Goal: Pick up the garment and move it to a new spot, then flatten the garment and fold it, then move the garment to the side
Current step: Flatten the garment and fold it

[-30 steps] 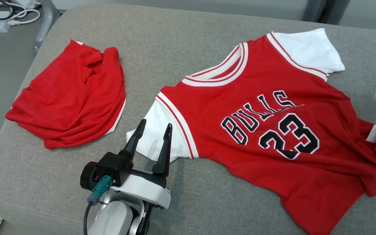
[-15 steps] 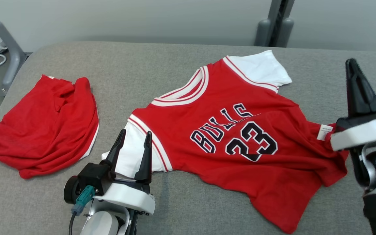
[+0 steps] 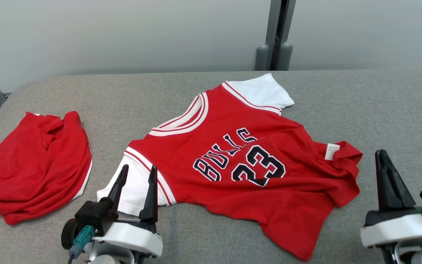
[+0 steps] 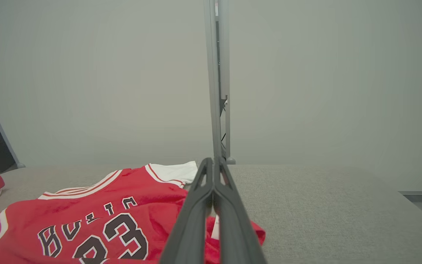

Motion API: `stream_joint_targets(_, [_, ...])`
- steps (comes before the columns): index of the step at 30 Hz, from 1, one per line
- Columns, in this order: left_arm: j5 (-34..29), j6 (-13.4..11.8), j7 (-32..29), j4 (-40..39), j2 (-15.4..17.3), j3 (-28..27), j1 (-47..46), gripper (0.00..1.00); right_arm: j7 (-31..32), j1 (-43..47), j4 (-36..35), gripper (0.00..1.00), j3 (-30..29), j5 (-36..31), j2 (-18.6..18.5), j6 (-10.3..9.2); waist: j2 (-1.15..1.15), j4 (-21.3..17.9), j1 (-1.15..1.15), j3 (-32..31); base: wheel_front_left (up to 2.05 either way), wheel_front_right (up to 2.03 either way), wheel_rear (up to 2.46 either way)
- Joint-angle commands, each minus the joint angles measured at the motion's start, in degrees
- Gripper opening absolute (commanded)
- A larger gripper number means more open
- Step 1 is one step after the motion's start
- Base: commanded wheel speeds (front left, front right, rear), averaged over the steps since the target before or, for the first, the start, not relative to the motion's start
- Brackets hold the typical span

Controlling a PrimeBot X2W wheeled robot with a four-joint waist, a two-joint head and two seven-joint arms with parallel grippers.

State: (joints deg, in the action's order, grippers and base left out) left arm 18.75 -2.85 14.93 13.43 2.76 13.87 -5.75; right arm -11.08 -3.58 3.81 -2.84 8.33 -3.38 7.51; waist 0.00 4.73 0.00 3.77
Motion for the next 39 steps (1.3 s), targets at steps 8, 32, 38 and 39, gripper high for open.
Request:
stream_joint_targets(8, [-0.3,0.4,0.3,0.2,0.2,-0.6,1.6,1.0,-0.7,2.8,1.2,1.0,0.7,0.3,0.4,-0.04,0.0,-0.2,0.0,-0.6,0.0,0.0,0.0])
stream_joint_targets(32, [-0.8,0.6,0.3,0.1,0.2,2.8,-2.6,1.0,6.4,-7.0,7.9,1.0,2.5,1.4,-2.3,-0.04,0.0,4.2,0.0,6.8,0.0,0.0,0.0])
stream_joint_targets(38, [-0.2,0.2,0.3,0.0,0.2,4.8,-4.3,1.0,10.1,-13.1,14.3,1.0,2.2,6.6,-5.2,-0.03,0.0,6.8,0.0,10.2,0.0,0.0,0.0])
stream_joint_targets(39, [-0.1,0.2,0.3,0.0,0.2,5.1,-4.6,1.0,10.7,-13.9,15.5,1.0,2.2,7.4,-5.6,-0.04,0.0,7.2,0.0,10.6,0.0,0.0,0.0])
